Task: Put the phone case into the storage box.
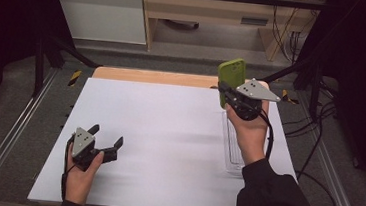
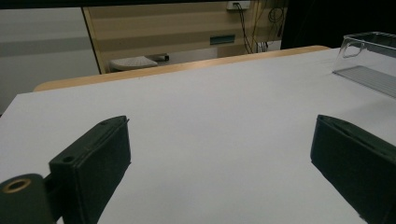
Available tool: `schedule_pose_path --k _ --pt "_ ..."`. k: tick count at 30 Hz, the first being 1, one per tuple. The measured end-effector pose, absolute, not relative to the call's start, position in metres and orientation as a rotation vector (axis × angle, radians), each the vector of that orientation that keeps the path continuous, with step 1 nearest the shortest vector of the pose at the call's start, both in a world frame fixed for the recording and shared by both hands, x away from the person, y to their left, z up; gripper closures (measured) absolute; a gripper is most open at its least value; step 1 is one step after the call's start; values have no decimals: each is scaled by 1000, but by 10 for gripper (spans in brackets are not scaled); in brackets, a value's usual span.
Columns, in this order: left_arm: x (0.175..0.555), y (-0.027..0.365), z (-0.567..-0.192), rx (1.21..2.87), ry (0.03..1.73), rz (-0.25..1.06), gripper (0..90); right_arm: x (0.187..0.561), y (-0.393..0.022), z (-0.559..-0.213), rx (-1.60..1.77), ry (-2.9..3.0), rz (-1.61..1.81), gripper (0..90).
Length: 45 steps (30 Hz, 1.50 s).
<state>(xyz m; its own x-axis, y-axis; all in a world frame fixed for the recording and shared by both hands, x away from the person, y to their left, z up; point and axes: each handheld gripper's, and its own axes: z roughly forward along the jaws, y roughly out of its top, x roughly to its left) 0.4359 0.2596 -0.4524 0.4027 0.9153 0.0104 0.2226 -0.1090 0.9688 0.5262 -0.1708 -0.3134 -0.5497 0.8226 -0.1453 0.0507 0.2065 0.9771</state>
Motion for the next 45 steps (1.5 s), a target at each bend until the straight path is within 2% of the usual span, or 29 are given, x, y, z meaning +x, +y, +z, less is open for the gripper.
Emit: schedule_pose_path --k 22,45 --pt "436 259 -453 1606 1020 823 46 544 -209 -336 1051 1681 1405 884" --pt "437 262 -454 1598 1026 819 45 590 -214 -378 1242 1654 1349 884"
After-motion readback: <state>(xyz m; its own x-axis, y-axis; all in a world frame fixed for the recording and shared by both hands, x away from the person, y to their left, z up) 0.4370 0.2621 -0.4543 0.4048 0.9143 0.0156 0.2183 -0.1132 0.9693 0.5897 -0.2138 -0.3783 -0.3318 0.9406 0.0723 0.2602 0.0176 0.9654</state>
